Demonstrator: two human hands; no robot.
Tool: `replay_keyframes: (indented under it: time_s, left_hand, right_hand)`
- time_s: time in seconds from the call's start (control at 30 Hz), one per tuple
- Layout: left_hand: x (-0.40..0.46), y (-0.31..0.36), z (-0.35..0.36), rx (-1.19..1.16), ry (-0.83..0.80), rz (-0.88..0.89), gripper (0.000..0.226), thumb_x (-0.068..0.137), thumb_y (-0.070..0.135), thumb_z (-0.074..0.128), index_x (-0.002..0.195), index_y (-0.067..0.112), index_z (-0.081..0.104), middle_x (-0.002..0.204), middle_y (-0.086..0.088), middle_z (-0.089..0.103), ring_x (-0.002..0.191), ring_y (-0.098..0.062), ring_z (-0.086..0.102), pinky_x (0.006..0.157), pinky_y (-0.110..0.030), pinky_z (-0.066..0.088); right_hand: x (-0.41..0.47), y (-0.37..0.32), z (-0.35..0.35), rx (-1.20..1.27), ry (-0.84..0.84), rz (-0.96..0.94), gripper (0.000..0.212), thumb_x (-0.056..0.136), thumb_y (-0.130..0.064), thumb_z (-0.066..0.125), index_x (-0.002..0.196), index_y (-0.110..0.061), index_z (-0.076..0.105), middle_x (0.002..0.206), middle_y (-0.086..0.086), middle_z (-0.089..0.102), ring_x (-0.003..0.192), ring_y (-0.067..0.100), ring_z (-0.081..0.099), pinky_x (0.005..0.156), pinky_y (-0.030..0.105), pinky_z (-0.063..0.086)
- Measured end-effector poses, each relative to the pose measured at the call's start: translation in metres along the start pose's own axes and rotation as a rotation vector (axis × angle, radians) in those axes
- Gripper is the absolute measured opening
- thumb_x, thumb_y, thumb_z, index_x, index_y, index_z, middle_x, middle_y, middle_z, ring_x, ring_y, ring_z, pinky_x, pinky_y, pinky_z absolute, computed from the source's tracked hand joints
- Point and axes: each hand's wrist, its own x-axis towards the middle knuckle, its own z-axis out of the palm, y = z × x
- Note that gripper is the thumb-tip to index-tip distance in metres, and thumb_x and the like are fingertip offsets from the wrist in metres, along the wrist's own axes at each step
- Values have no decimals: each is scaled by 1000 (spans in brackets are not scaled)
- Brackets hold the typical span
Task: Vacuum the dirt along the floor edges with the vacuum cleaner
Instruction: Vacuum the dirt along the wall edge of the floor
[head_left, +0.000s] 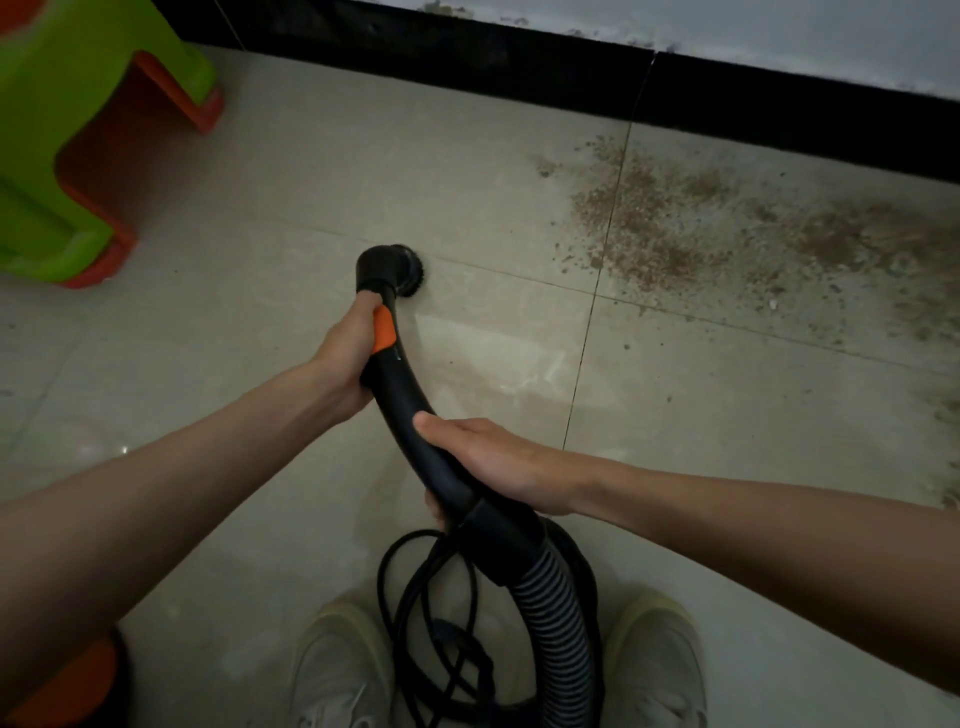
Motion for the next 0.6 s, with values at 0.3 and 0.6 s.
replay_keyframes:
  time_s: [0.3, 0.6]
  left_hand:
    - [-13, -41, -7, 471, -46, 122, 33, 96, 41, 39, 82, 14, 51, 80, -10, 54, 72, -25, 53, 72, -34, 44]
    - [-19, -58, -35, 656, 233, 177, 38, 96, 44, 36, 106, 9, 49, 86, -5, 52, 70, -15, 50, 56, -29, 35]
  right_hand:
    - [10, 27, 21, 43, -260, 260, 36, 103, -34, 45, 124, -6, 51, 113, 11, 59, 107, 26, 56, 91, 34, 45]
    - [22, 34, 35, 61, -354, 233, 38, 105, -21, 41, 139, -4, 40, 108, 5, 58, 105, 25, 54, 104, 41, 42]
